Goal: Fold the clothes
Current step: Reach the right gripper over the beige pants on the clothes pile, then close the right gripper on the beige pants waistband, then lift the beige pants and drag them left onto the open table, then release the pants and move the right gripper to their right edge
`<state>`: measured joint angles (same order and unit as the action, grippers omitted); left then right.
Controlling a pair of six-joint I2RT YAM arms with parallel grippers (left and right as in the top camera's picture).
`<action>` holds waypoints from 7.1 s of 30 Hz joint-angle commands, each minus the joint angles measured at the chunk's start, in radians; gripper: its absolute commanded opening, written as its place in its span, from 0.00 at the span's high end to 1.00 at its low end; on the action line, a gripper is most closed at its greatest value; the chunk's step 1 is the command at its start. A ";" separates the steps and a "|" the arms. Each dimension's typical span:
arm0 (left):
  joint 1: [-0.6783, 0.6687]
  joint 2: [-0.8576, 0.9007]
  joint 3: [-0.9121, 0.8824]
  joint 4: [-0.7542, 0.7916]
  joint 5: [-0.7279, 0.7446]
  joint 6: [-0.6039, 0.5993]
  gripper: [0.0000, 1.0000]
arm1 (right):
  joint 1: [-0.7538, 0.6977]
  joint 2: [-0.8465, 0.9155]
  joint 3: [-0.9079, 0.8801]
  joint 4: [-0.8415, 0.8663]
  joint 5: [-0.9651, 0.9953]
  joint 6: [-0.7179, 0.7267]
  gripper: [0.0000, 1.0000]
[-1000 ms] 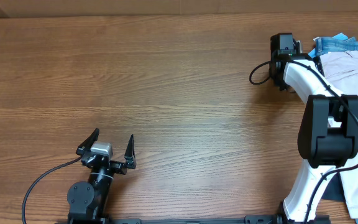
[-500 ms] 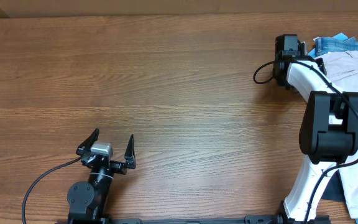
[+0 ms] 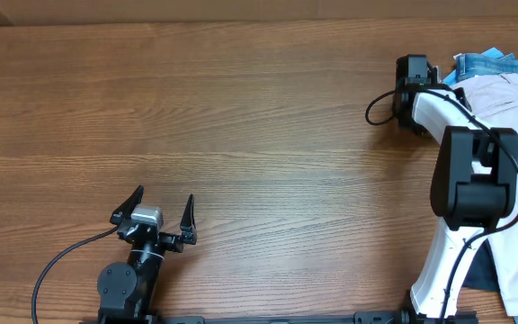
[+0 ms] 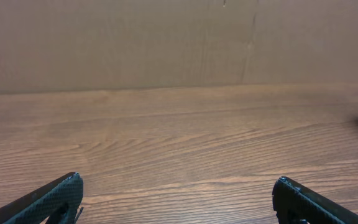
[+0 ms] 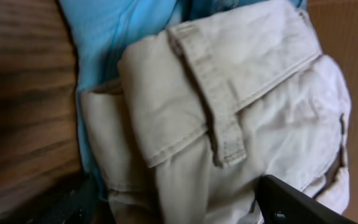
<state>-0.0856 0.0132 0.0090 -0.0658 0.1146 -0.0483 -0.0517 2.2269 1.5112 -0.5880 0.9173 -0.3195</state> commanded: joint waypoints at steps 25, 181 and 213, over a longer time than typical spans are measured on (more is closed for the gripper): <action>0.001 -0.009 -0.004 -0.002 -0.011 0.016 0.00 | -0.015 0.007 0.022 0.050 0.052 -0.021 0.44; 0.001 -0.009 -0.004 -0.002 -0.011 0.016 0.00 | 0.967 -0.228 0.034 0.428 -1.009 0.975 0.85; 0.001 -0.009 -0.004 -0.002 -0.011 0.016 0.00 | 0.186 -0.456 0.141 -0.733 -0.937 0.895 0.41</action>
<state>-0.0856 0.0132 0.0090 -0.0662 0.1146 -0.0483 0.1562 1.7668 1.6928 -1.3167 0.0940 0.5770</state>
